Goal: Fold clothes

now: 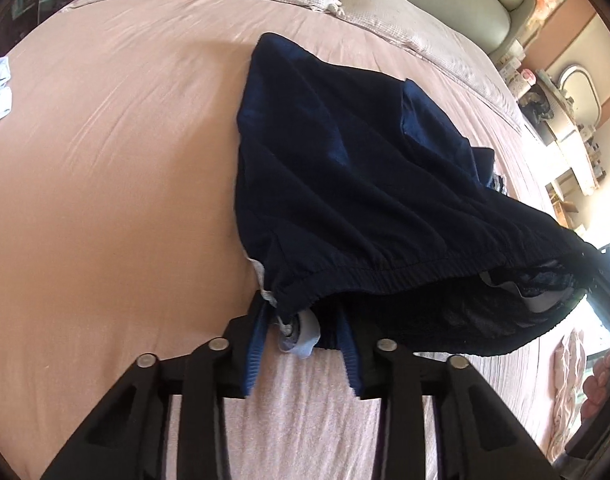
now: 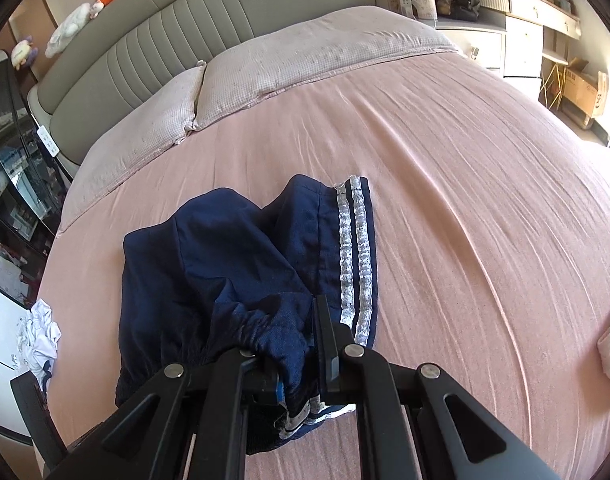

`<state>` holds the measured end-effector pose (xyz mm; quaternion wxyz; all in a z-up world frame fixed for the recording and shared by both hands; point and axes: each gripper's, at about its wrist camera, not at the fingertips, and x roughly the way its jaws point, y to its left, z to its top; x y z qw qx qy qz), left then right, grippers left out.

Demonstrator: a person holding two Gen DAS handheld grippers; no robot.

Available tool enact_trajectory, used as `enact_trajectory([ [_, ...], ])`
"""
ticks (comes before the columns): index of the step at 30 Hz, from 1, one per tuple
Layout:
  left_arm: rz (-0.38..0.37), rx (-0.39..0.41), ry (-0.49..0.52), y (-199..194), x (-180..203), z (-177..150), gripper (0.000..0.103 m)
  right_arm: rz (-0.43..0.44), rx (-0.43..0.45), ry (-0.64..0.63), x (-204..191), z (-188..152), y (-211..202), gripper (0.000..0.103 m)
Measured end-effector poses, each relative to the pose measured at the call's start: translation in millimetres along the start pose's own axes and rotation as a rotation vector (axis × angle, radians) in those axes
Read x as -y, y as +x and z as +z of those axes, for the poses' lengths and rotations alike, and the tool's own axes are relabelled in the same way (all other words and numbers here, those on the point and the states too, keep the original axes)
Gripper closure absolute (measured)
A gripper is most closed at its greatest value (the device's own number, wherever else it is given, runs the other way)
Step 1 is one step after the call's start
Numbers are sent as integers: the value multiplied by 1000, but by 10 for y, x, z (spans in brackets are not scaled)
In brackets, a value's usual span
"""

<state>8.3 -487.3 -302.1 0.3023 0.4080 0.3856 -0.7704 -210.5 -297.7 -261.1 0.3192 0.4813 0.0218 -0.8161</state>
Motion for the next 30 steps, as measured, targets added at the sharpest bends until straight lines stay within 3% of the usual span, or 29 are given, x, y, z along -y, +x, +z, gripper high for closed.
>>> enact_trajectory([
  [6, 23, 12, -35, -102, -214, 120, 90, 5, -10, 21, 40, 27, -3, 95],
  [10, 82, 12, 58, -183, -124, 175, 93, -16, -17, -4, -17, 18, 15, 95],
  [17, 113, 75, 185, -571, 70, 462, 93, -27, 0, -20, -85, 123, -134, 95],
  [25, 173, 153, 411, -1166, 588, 1083, 93, -23, 104, -64, -340, 543, -688, 95],
  [30, 186, 162, 477, -1375, 869, 1379, 93, -30, 156, -87, -535, 794, -1034, 95],
])
